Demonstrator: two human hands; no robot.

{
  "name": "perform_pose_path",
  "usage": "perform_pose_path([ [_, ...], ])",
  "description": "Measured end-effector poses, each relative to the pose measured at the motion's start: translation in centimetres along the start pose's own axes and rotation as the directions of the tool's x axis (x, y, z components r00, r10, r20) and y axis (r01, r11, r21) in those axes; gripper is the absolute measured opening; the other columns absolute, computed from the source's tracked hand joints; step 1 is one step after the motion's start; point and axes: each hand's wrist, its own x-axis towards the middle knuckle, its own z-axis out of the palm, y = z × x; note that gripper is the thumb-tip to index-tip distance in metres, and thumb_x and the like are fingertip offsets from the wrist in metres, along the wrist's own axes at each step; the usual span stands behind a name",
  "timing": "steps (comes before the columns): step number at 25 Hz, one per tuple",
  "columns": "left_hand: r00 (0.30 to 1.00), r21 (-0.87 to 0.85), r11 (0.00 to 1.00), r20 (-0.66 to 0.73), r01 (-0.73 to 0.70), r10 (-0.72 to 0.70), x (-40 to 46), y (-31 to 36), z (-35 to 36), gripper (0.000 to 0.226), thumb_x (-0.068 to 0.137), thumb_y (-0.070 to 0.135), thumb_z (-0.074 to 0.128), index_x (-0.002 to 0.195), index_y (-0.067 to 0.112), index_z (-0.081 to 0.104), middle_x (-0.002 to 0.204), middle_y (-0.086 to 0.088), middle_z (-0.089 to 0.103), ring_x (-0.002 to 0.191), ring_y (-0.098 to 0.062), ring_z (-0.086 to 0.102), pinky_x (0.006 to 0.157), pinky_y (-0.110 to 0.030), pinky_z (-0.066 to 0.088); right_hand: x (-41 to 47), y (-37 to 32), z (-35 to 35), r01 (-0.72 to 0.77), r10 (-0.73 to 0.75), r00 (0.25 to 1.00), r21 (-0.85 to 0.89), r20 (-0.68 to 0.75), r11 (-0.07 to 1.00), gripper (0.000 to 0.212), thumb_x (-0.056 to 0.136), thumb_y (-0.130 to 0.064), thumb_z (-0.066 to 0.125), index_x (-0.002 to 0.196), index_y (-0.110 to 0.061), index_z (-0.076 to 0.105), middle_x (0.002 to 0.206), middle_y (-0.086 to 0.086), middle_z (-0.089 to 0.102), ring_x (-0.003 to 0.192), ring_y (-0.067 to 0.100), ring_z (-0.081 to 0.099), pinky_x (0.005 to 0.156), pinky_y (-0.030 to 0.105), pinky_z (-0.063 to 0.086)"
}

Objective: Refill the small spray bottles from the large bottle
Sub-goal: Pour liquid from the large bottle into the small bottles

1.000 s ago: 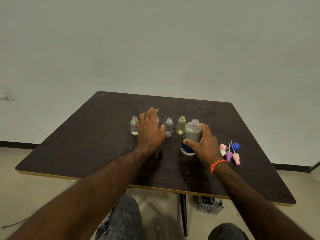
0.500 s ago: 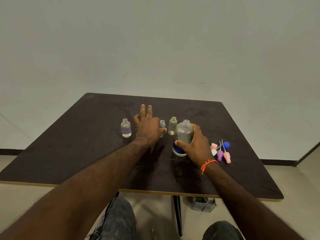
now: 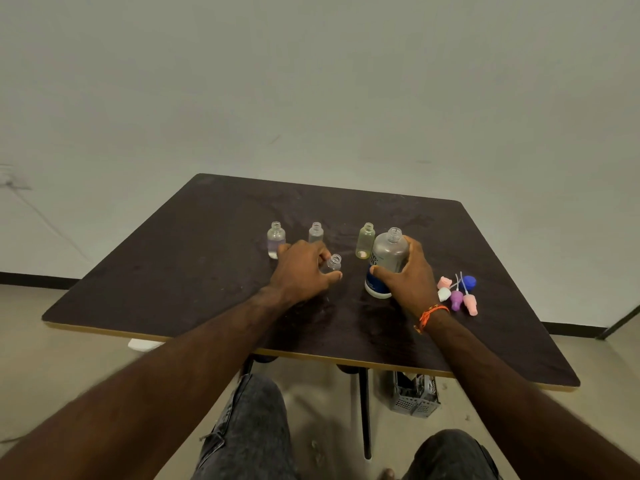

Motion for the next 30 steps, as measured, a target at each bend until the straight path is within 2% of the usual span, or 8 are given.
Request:
perform_pose_path([
  [2, 1.000, -0.001, 1.000, -0.005, 0.002, -0.002, -0.7, -1.0, -0.6, 0.036, 0.082, 0.051, 0.083, 0.105, 0.024, 0.074, 0.095, 0.007, 0.073, 0.098, -0.012, 0.061, 0.094, -0.038, 0.034, 0.0, -0.2, 0.3, -0.001, 0.002, 1.000, 0.056, -0.012, 0.998, 0.082, 0.076, -0.033, 0.086, 0.142, -0.024, 0.039, 0.139, -0.001, 0.054, 0.123, 0.017, 0.054, 0.105, 0.043, 0.050],
  [4, 1.000, 0.010, 1.000, 0.004, -0.011, 0.011, -1.0, -1.7, -1.0, 0.041, 0.083, 0.054, 0.083, 0.112, 0.026, 0.075, 0.099, 0.007, 0.073, 0.102, -0.012, 0.060, 0.094, -0.037, 0.030, 0.0, -0.5, 0.3, 0.040, -0.040, 0.999, 0.018, 0.009, 0.999, 0.083, 0.075, -0.035, 0.087, 0.141, -0.024, 0.038, 0.141, -0.001, 0.052, 0.125, 0.018, 0.053, 0.104, 0.038, 0.050],
  [6, 1.000, 0.006, 1.000, 0.010, -0.024, 0.024, -0.9, -2.0, -1.0, 0.044, 0.083, 0.054, 0.082, 0.116, 0.026, 0.075, 0.102, 0.007, 0.073, 0.106, -0.014, 0.060, 0.095, -0.038, 0.031, 0.1, -0.9, 0.0, 0.131, -0.125, 0.990, -0.104, 0.060, 0.986, 0.080, 0.074, -0.037, 0.087, 0.138, -0.028, 0.041, 0.138, -0.002, 0.053, 0.122, 0.017, 0.054, 0.099, 0.034, 0.051],
  [9, 0.999, -0.030, 0.999, 0.015, -0.035, 0.036, -0.8, -1.9, -0.6, 0.047, 0.084, 0.052, 0.083, 0.121, 0.024, 0.075, 0.111, 0.002, 0.074, 0.112, -0.019, 0.061, 0.105, -0.046, 0.038, 0.4, -1.2, -0.6, 0.274, -0.230, 0.960, -0.356, 0.161, 0.893, 0.079, 0.072, -0.044, 0.084, 0.139, -0.037, 0.043, 0.135, -0.006, 0.057, 0.117, 0.018, 0.056, 0.101, 0.047, 0.046],
  [11, 0.998, -0.032, 0.998, 0.020, -0.054, 0.055, -0.8, -1.8, -0.3, 0.048, 0.085, 0.051, 0.082, 0.124, 0.024, 0.075, 0.117, 0.001, 0.073, 0.118, -0.021, 0.060, 0.108, -0.049, 0.038, 0.6, -1.3, -1.0, 0.316, -0.245, 0.948, -0.500, 0.205, 0.806, 0.080, 0.074, -0.045, 0.082, 0.143, -0.037, 0.043, 0.138, -0.006, 0.058, 0.120, 0.021, 0.056, 0.105, 0.050, 0.037],
  [14, 0.996, -0.011, 0.996, 0.023, -0.090, 0.090, -0.8, -1.9, -0.1, 0.045, 0.087, 0.051, 0.080, 0.124, 0.026, 0.074, 0.121, 0.001, 0.072, 0.124, -0.020, 0.056, 0.109, -0.046, 0.034, 0.8, -1.6, -1.2, 0.354, -0.253, 0.935, -0.609, 0.249, 0.710, 0.077, 0.078, -0.043, 0.078, 0.147, -0.035, 0.043, 0.143, -0.004, 0.056, 0.127, 0.024, 0.052, 0.104, 0.048, 0.030],
  [20, 0.992, 0.027, 0.993, 0.034, -0.119, 0.118, -0.7, -1.9, 0.2, 0.051, 0.089, 0.055, 0.075, 0.134, 0.030, 0.070, 0.127, 0.002, 0.068, 0.128, -0.017, 0.051, 0.107, -0.040, 0.026, 0.8, -1.6, -0.5, 0.420, -0.260, 0.907, -0.682, 0.330, 0.599, 0.077, 0.081, -0.046, 0.075, 0.149, -0.039, 0.038, 0.149, -0.006, 0.050, 0.132, 0.024, 0.047, 0.103, 0.049, 0.027],
  [30, 0.989, 0.051, 0.989, 0.057, -0.142, 0.139, -0.6, -2.1, 0.2, 0.053, 0.090, 0.057, 0.075, 0.136, 0.032, 0.069, 0.128, 0.002, 0.068, 0.127, -0.017, 0.051, 0.104, -0.038, 0.024, 1.1, -2.0, 0.0, 0.444, -0.286, 0.895, -0.723, 0.341, 0.529, 0.076, 0.082, -0.044, 0.074, 0.148, -0.043, 0.037, 0.149, -0.007, 0.050, 0.131, 0.023, 0.045, 0.102, 0.047, 0.026],
])
